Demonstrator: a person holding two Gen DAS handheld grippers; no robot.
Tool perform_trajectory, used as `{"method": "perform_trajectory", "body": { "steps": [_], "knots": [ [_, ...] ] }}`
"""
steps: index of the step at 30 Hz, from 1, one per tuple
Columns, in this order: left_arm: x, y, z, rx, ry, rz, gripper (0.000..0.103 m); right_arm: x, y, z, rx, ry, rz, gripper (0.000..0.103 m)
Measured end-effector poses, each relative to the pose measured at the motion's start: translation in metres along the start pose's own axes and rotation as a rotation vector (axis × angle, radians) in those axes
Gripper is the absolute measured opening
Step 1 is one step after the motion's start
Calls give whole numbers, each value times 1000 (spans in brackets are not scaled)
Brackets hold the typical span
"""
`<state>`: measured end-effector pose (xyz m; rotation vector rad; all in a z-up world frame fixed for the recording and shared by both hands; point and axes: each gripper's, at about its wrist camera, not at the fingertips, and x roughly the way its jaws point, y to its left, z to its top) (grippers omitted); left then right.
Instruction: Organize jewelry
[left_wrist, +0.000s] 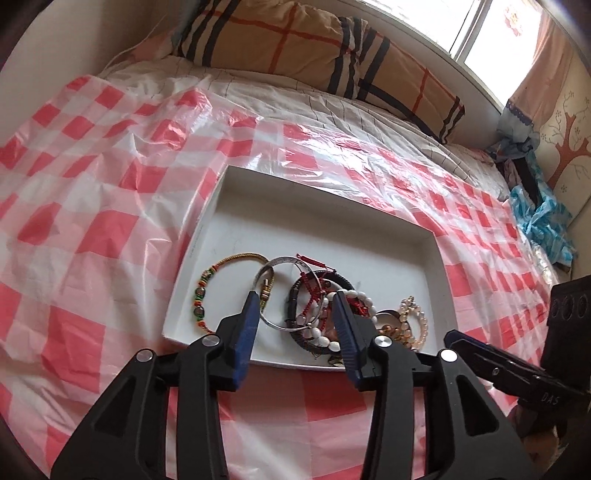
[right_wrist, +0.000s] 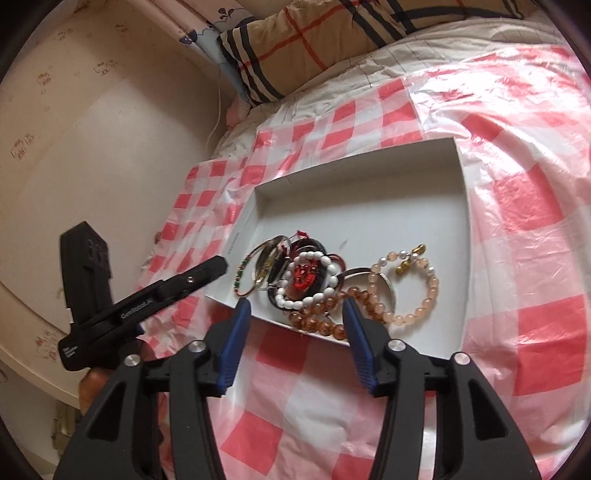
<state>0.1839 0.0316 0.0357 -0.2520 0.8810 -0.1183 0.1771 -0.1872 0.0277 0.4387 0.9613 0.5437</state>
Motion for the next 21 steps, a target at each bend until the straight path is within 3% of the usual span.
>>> {"method": "perform_trajectory", "body": {
  "steps": [5, 10, 15, 17, 21],
  "knots": [
    [-17, 3, -6, 68, -48, 107, 49, -2, 4, -3, -35, -28, -121, 58],
    [-35, 1, -10, 110, -94, 168, 57, -12, 15, -13, -82, -79, -202, 65],
    [-53, -2, -23, 141, -108, 184, 64, -29, 20, -30, -98, -118, -276, 72],
    [-60, -1, -32, 138, -103, 181, 69, -37, 20, -40, -108, -127, -318, 79],
    [-74, 1, -55, 141, -86, 170, 72, -53, 12, -59, -108, -132, -411, 80]
  ]
}}
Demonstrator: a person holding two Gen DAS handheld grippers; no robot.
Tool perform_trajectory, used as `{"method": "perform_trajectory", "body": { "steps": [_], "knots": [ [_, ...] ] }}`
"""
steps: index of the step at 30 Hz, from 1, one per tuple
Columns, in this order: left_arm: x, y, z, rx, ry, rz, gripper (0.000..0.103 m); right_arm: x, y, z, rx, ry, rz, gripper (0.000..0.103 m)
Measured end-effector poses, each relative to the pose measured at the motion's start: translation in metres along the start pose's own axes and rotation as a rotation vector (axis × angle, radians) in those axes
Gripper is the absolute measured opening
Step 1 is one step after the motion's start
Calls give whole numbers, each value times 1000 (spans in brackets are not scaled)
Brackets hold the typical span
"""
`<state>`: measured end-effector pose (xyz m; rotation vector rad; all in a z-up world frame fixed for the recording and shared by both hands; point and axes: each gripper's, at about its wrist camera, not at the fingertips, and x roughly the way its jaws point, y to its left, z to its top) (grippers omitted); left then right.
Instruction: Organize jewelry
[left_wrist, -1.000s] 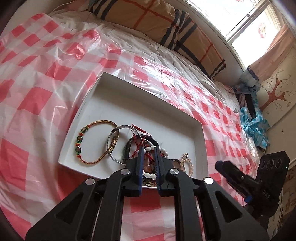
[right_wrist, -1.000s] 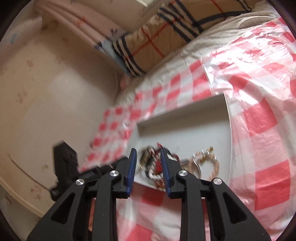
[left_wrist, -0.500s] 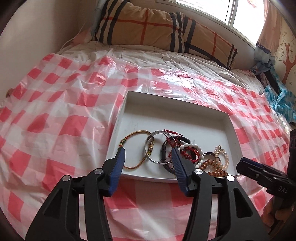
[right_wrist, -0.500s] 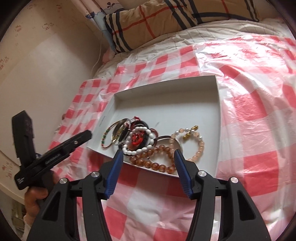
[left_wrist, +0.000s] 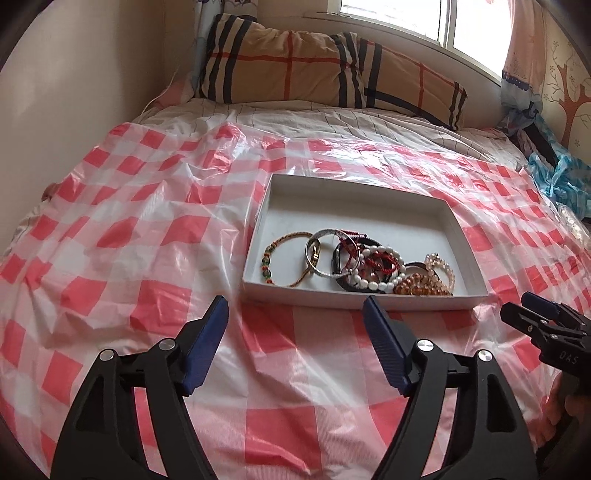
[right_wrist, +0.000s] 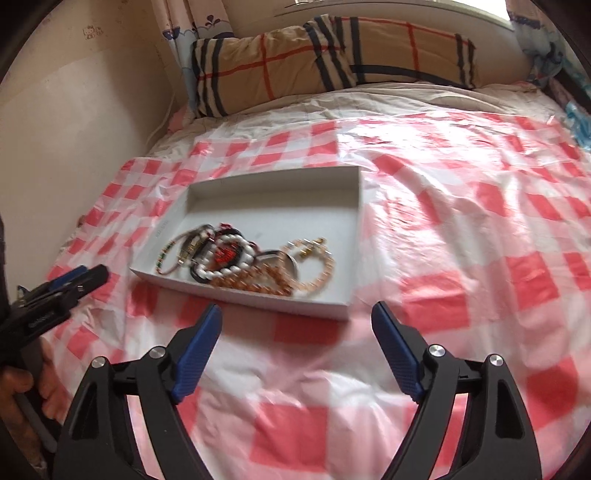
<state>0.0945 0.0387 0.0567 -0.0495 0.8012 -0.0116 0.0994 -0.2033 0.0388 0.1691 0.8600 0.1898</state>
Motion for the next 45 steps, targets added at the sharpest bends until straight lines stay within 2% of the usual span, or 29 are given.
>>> {"method": "perform_trajectory", "body": {
  "steps": [3, 7, 12, 16, 22, 25, 28, 32, 36, 38, 40, 45],
  "knots": [
    [-13, 2, -14, 1, 0, -17, 75, -12, -12, -13, 14, -7, -67, 80],
    [-34, 8, -31, -22, -13, -52, 81, -24, -18, -25, -24, -29, -174, 86],
    [-61, 11, -48, -4, -51, -75, 85, -25, -27, -33, -35, -18, -240, 91],
    [-74, 10, -59, 18, -59, -81, 90, -22, -37, -37, -1, 18, -253, 91],
    [-71, 11, -60, 34, -32, -68, 95, -15, -44, -39, 11, 50, -259, 91],
    [-67, 13, -57, 24, -13, -69, 95, -17, -43, -38, 11, 38, -250, 91],
    [-63, 14, -58, 13, 5, -72, 95, -28, -39, -37, 4, -15, -246, 91],
    [-62, 17, -59, -14, 18, -97, 95, -56, -36, -36, 18, -140, -234, 94],
    [-81, 23, -60, -52, -36, -152, 95, -102, -37, -43, 85, -295, -225, 95],
    [-101, 22, -63, -42, -74, -148, 95, -122, -33, -51, 109, -301, -194, 95],
    [-124, 17, -73, -17, -96, -146, 95, -145, -17, -65, 46, -305, -192, 95],
    [-164, 8, -100, 36, -66, -101, 95, -204, 28, -114, -131, -231, -159, 95]
  ]
}}
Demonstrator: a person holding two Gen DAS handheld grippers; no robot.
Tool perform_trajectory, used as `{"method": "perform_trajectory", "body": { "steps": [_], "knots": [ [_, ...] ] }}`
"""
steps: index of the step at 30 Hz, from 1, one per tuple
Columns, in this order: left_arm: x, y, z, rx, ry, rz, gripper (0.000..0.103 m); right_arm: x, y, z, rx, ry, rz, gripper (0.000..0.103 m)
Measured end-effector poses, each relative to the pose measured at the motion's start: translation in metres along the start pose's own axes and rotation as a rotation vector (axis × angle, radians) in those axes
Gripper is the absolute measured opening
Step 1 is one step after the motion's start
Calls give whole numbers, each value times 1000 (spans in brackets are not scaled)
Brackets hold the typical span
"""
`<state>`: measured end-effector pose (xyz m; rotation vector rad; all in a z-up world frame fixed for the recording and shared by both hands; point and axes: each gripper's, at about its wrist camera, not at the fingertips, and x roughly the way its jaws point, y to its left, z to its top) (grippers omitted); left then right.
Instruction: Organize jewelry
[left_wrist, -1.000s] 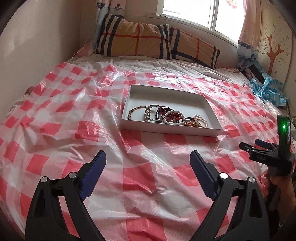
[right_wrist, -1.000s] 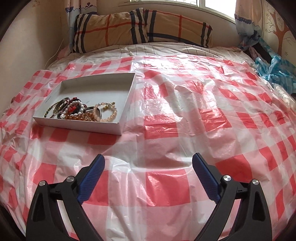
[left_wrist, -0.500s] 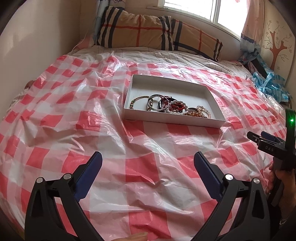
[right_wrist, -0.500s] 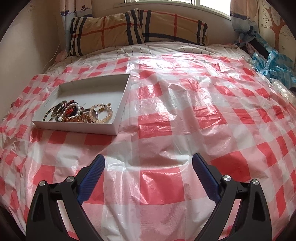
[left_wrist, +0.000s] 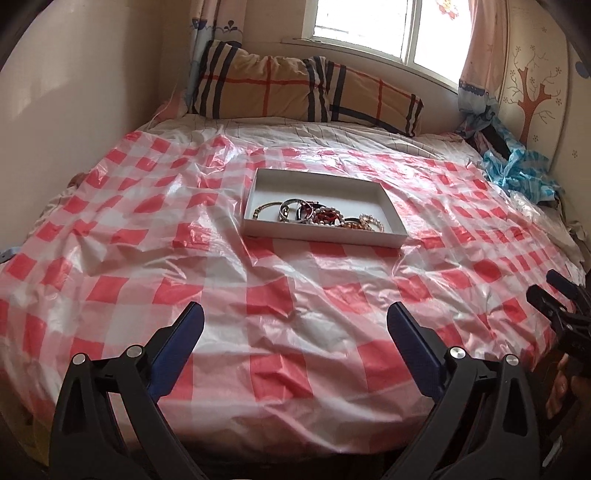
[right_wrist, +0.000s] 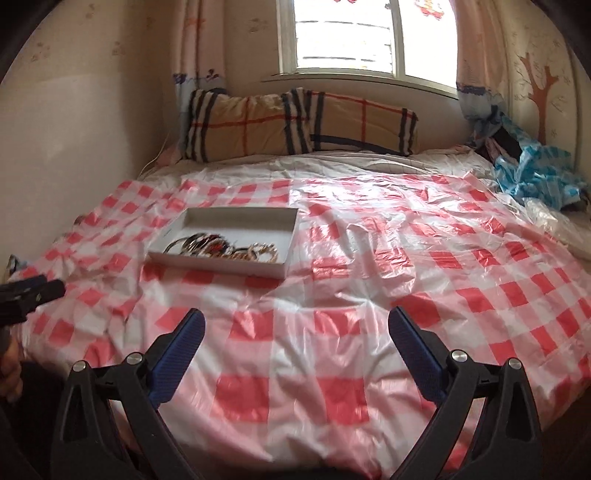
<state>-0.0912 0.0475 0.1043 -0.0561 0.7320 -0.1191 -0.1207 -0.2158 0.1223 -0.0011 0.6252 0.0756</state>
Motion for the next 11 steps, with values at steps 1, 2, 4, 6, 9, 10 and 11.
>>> {"method": "perform_trajectory", "body": {
  "steps": [1, 2, 4, 6, 9, 10, 11],
  "knots": [
    [-9, -3, -6, 6, 3, 8, 95, -13, 5, -8, -13, 6, 10, 95],
    [-17, -5, -12, 11, 3, 13, 95, -28, 9, -15, -21, 11, 16, 95],
    [-34, -12, -24, 25, 8, 25, 95, -55, 16, -30, -24, 22, 28, 95],
    [-53, -18, -38, 37, 12, 28, 95, -80, 22, -45, -17, 25, 27, 95],
    [-76, -26, -57, 55, 12, 38, 95, -107, 28, -64, 13, 25, 33, 95],
    [-84, -28, -64, 58, 14, 41, 95, -114, 31, -70, 20, 24, 32, 95],
    [-92, -30, -70, 59, 16, 43, 95, -121, 35, -76, 24, 24, 36, 95]
  ]
}}
